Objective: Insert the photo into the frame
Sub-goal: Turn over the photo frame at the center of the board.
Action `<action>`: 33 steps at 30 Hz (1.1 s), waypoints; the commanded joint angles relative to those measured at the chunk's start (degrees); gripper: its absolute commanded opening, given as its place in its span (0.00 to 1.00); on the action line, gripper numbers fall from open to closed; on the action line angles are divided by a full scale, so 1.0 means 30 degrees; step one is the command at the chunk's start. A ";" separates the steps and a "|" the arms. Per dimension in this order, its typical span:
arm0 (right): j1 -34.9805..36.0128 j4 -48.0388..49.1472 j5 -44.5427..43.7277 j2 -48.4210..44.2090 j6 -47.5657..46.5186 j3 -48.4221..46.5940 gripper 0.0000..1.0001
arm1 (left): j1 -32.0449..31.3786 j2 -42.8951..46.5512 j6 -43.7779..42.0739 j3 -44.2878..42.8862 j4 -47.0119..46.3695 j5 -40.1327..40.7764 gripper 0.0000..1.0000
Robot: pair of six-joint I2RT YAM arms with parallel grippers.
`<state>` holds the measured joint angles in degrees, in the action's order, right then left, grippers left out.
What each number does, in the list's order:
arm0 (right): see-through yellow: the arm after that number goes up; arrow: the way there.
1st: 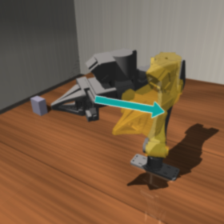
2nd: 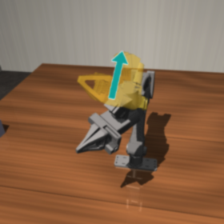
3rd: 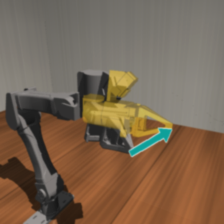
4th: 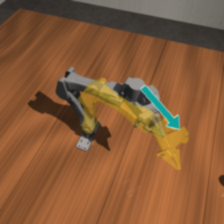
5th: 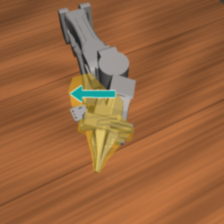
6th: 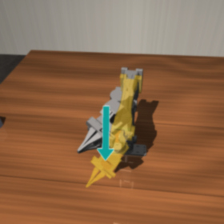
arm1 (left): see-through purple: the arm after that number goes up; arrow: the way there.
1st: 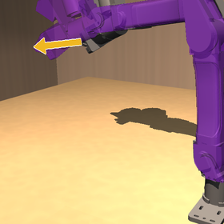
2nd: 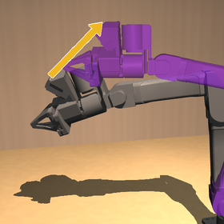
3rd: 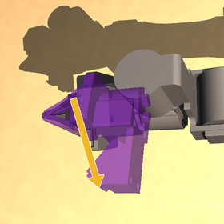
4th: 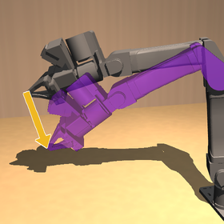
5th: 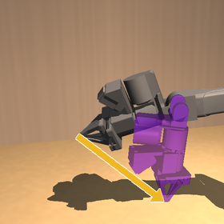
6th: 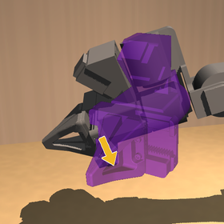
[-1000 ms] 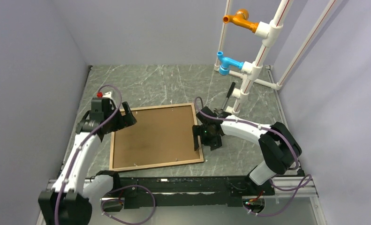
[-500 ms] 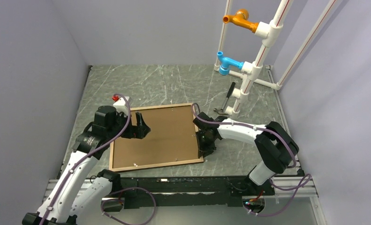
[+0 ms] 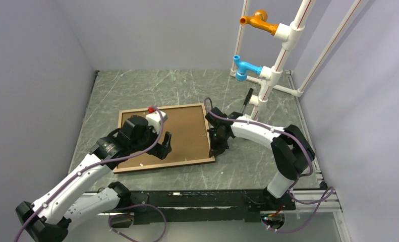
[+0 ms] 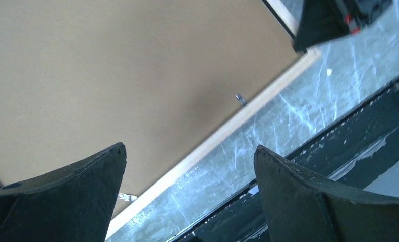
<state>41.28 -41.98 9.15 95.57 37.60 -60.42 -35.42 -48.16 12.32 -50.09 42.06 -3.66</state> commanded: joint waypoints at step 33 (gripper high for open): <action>-0.1631 -0.1184 0.5094 -0.3863 0.0370 -0.2985 0.00 | -1.2414 -1.2106 -0.3314 -0.2642 0.0598 1.7824 0.87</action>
<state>36.45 -48.16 17.04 88.38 38.15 -67.66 -72.16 -83.53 4.08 -56.55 45.01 44.01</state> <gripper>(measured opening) 0.114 0.906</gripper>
